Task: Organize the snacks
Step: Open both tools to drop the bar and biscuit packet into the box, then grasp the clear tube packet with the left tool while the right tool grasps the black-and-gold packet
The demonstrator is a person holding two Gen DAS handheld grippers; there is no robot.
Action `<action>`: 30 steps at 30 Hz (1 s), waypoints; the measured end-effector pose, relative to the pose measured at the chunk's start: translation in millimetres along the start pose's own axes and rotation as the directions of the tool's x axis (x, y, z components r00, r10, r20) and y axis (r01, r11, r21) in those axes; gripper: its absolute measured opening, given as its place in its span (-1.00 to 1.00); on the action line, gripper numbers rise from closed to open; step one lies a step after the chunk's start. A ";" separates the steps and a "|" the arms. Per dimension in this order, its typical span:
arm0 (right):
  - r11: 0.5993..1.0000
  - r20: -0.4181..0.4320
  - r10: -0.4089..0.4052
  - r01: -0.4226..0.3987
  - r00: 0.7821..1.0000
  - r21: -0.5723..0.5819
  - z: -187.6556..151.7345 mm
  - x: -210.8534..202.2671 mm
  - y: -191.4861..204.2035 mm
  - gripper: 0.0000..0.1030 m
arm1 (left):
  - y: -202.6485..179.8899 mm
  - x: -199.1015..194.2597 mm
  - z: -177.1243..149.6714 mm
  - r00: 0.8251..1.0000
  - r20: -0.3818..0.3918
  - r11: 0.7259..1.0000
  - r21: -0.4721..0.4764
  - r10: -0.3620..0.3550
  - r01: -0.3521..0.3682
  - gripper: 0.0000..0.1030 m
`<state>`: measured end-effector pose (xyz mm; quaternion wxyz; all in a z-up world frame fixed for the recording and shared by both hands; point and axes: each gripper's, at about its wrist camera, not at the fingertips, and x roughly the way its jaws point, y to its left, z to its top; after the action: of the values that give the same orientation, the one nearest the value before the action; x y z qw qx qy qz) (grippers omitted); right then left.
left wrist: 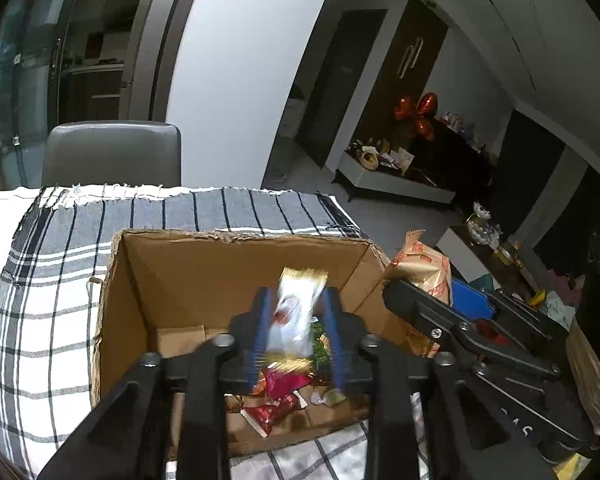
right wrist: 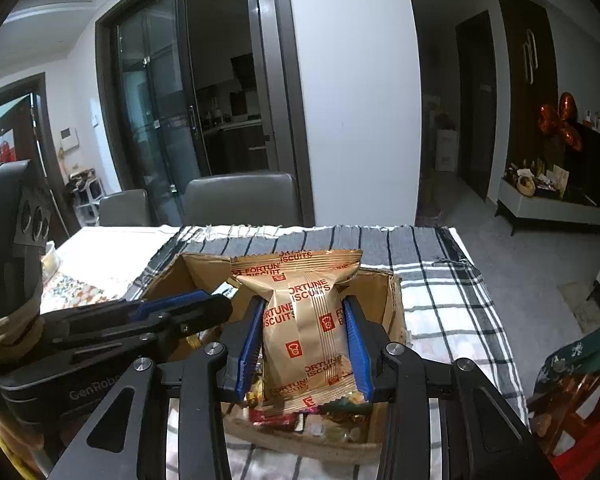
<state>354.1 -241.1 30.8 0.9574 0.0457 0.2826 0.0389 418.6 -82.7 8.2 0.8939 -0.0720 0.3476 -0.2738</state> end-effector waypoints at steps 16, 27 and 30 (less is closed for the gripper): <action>1.000 -0.009 -0.031 0.031 0.999 0.006 -7.9 -12.3 -10.4 -0.04 | -3.8 -12.6 -11.5 0.999 -0.003 0.999 0.004 0.037 -0.037 -0.25; 1.000 0.006 0.007 -0.007 1.000 -0.012 -28.8 -57.6 -0.2 -0.04 | -20.7 -72.2 -31.7 0.987 0.042 0.986 0.045 0.156 -0.158 -0.21; 0.999 0.001 0.030 -0.030 1.000 -0.024 -37.0 -69.9 5.5 -0.04 | -25.0 -91.1 -41.1 0.981 0.048 0.980 0.058 0.187 -0.189 -0.21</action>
<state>275.2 -240.2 38.0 0.9574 0.0382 0.2806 0.0566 325.0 -52.0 38.5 0.9248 -0.0170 0.3250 -0.1971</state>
